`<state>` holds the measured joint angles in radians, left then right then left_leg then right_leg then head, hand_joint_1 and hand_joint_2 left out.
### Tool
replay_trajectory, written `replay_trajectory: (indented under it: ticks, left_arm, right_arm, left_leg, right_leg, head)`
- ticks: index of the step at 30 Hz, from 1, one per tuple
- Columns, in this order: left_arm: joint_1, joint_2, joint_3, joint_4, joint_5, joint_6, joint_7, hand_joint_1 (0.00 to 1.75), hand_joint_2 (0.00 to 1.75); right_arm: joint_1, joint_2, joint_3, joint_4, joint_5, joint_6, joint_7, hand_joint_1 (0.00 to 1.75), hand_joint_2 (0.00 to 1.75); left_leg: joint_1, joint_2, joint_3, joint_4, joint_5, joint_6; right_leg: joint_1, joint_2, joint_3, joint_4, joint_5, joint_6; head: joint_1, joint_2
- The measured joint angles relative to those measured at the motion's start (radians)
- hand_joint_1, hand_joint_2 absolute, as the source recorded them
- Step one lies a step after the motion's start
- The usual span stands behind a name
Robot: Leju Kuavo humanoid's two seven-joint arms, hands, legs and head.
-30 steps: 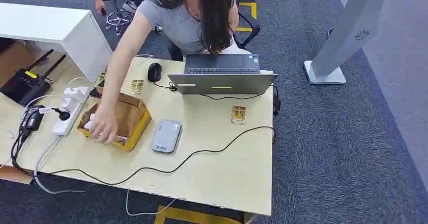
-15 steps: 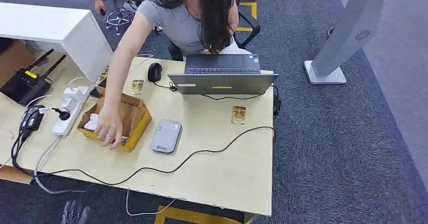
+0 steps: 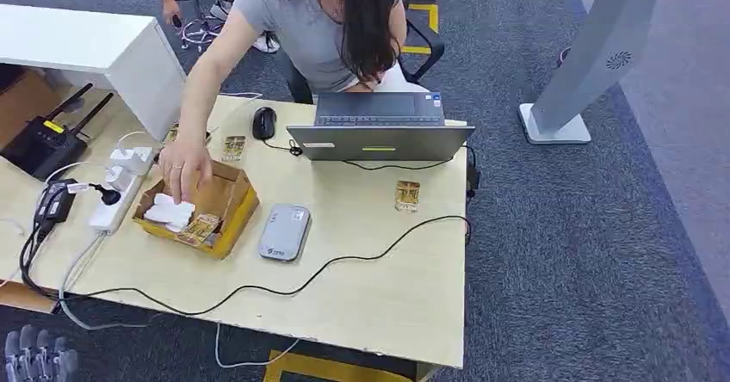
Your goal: Pass the card to the sensor for recognition and then transmit it.
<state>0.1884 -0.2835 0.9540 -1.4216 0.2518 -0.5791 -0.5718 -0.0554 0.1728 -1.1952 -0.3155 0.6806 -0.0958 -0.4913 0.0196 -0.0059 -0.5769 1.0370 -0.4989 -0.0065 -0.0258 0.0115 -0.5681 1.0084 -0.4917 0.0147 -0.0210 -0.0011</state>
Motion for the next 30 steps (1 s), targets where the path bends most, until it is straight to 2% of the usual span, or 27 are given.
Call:
replay_trajectory:
  ticks: [4, 10, 16, 19, 30]
  left_arm:
    - [-0.002, 0.000, -0.043, -0.115, -0.035, 0.001, -0.027, 0.00, 1.75]
    - [-0.034, 0.050, -0.145, -0.178, -0.157, 0.114, -0.036, 0.00, 1.75]
    - [-0.110, 0.103, -0.246, -0.179, -0.289, 0.231, -0.003, 0.00, 1.75]
    - [-0.148, 0.125, -0.290, -0.170, -0.341, 0.270, 0.015, 0.00, 1.75]
    - [-0.322, 0.214, -0.461, -0.068, -0.565, 0.425, 0.102, 0.00, 1.75]
  right_arm:
    - [-0.008, 0.000, -0.008, 0.006, 0.023, -0.010, -0.001, 0.00, 0.00]
    - [-0.018, 0.000, -0.008, 0.016, 0.053, -0.015, 0.000, 0.00, 0.00]
    - [-0.029, 0.000, -0.004, 0.024, 0.081, -0.017, 0.012, 0.00, 0.00]
    - [-0.034, 0.000, -0.001, 0.028, 0.088, -0.017, 0.018, 0.00, 0.00]
    - [-0.049, 0.002, 0.027, 0.042, 0.126, -0.021, 0.043, 0.00, 0.00]
  left_leg:
    - [0.000, 0.000, 0.001, 0.000, 0.000, 0.000]
    - [0.000, 0.000, 0.002, 0.000, 0.000, 0.000]
    - [0.000, 0.001, 0.002, 0.000, 0.001, 0.000]
    - [0.000, 0.001, 0.002, 0.000, 0.001, 0.000]
    - [0.000, 0.001, 0.002, 0.001, 0.001, -0.001]
  right_leg:
    - [0.000, 0.000, 0.000, 0.000, 0.000, 0.000]
    - [0.000, 0.000, 0.001, 0.000, 0.000, 0.000]
    - [0.000, 0.001, 0.001, 0.000, 0.000, 0.000]
    - [0.000, 0.001, 0.002, 0.000, 0.000, 0.000]
    - [0.000, 0.002, 0.001, 0.000, 0.001, 0.000]
  head:
    - [0.000, 0.000]
    - [0.000, 0.000]
    - [0.000, 0.000]
    - [0.000, 0.000]
    - [0.000, 0.000]
